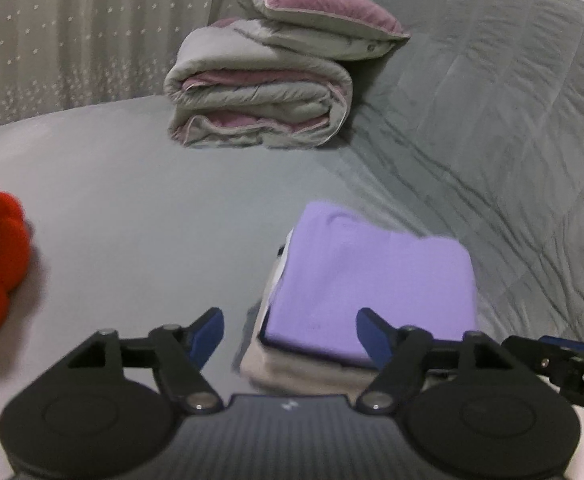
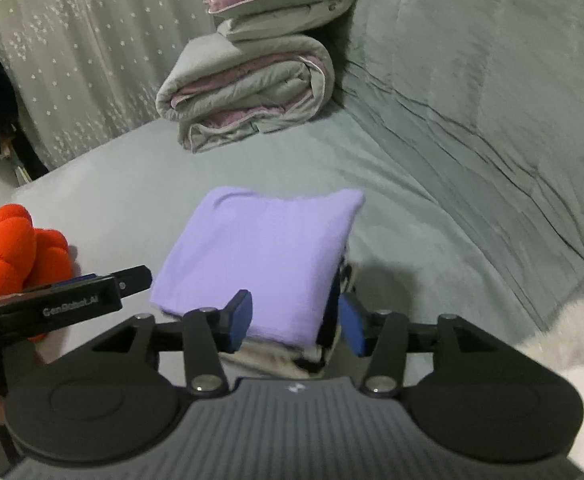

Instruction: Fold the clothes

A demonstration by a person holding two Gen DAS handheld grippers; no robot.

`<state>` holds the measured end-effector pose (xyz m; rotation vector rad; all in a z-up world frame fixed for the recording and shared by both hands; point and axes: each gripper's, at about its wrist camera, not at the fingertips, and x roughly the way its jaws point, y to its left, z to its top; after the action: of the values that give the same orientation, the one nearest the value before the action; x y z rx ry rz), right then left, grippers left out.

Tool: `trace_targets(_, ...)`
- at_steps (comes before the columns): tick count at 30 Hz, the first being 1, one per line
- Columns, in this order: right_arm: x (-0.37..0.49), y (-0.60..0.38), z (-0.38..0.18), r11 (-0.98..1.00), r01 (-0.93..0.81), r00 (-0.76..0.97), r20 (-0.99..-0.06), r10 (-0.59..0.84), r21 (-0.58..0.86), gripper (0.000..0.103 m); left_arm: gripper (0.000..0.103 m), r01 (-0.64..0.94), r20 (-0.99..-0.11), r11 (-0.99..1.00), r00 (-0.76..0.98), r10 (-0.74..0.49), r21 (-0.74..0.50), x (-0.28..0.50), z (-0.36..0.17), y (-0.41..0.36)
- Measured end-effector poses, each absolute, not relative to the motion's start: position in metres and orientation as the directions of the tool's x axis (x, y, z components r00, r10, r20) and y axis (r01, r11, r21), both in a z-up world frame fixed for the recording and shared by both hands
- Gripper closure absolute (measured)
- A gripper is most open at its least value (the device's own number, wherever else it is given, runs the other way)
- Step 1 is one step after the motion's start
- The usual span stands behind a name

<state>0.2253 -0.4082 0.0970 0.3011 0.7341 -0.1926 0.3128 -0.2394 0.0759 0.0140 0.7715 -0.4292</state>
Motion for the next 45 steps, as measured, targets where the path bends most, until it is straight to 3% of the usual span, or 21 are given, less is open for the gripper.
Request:
trace_targets(9, 0.193, -0.385, 0.093, 0.912, 0.35, 0.666, -0.742, -0.083, 0.212, 0.033, 0.009, 0.355, -0.745, 0.932, 0.603, -0.286, -0.07, 0.26, 0.085, -0.207)
trace_targets(16, 0.171, -0.366, 0.078, 0.901, 0.388, 0.639, -0.762, -0.11, 0.195, 0.026, 0.003, 0.362, -0.77, 0.932, 0.599, -0.219, 0.016, 0.227, 0.08, -0.198)
trace_targets(45, 0.135, -0.341, 0.073, 0.916, 0.378, 0.6, -0.788, -0.136, 0.13, 0.024, 0.002, 0.383, -0.772, 0.922, 0.604, -0.198, 0.063, 0.2, 0.078, -0.197)
